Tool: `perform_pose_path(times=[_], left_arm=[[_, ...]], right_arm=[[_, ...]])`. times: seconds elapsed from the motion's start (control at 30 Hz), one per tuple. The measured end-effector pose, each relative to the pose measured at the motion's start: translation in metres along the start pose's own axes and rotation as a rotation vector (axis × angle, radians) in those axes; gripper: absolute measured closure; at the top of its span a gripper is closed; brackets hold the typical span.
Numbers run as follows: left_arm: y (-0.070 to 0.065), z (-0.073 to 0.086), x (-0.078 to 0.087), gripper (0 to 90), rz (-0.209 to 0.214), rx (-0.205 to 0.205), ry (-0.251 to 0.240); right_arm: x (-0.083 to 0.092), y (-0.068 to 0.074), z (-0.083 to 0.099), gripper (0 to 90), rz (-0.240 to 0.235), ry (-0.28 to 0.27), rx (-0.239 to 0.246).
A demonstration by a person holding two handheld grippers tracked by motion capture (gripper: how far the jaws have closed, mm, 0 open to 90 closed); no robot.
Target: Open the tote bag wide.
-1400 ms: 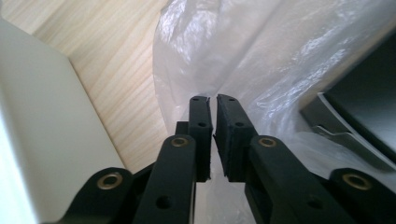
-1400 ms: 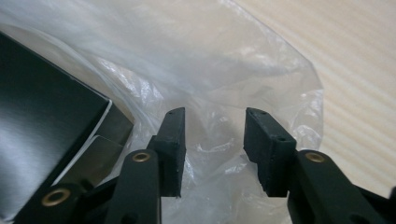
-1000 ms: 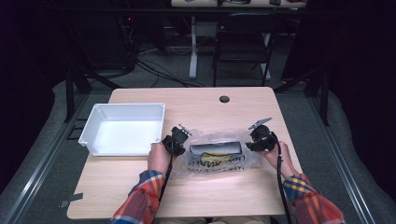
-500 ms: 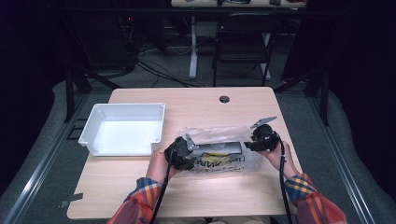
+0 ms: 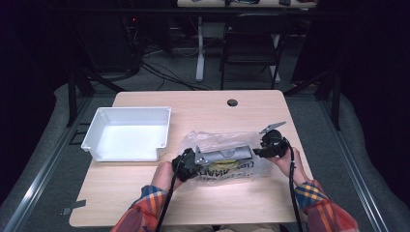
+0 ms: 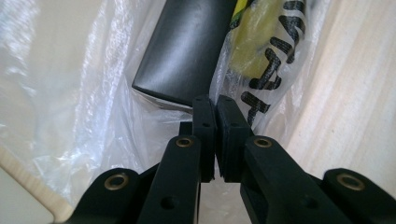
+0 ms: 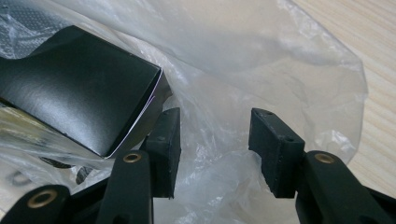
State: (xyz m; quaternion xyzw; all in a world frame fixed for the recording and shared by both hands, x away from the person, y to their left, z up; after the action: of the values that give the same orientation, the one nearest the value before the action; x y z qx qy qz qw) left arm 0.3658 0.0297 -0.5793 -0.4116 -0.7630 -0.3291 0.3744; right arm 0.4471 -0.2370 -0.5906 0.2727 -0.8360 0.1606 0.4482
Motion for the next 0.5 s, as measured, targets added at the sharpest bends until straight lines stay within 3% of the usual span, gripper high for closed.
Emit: perform_pose_path(times=[0.13, 0.3, 0.37, 0.4, 0.5], left_arm=[[-0.008, 0.003, -0.001, 86.4, 0.035, -0.043, 0.01], [-0.014, 0.013, -0.015, 86.5, 0.093, -0.082, 0.111], [-0.014, 0.015, -0.017, 86.5, 0.095, -0.081, 0.122], [-0.012, 0.019, -0.021, 86.5, 0.106, -0.063, 0.147], [-0.008, 0.022, -0.022, 86.4, 0.117, -0.041, 0.159]], right_arm=[[-0.001, 0.001, -0.001, 53.7, 0.002, -0.009, -0.002], [-0.004, 0.001, -0.001, 53.7, 0.005, 0.001, -0.004], [-0.005, -0.001, 0.0, 53.7, 0.007, 0.003, -0.008], [-0.006, -0.002, 0.0, 53.6, 0.01, 0.003, -0.006], [-0.008, -0.006, -0.001, 53.7, 0.011, 0.006, -0.014]])
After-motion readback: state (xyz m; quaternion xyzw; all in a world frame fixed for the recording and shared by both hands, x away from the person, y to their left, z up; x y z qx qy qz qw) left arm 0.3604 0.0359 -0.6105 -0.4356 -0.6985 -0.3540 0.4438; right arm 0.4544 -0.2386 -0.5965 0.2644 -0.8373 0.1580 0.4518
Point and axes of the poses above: each handheld gripper's, and its own axes: x roughly backward along the jaws, z roughly out of its underside, y roughly to its left, the point moved 7 cm from there along -x, roughly forward along the jaws, and after that the axes turned 1 degree about y, right-handed, at the moved point
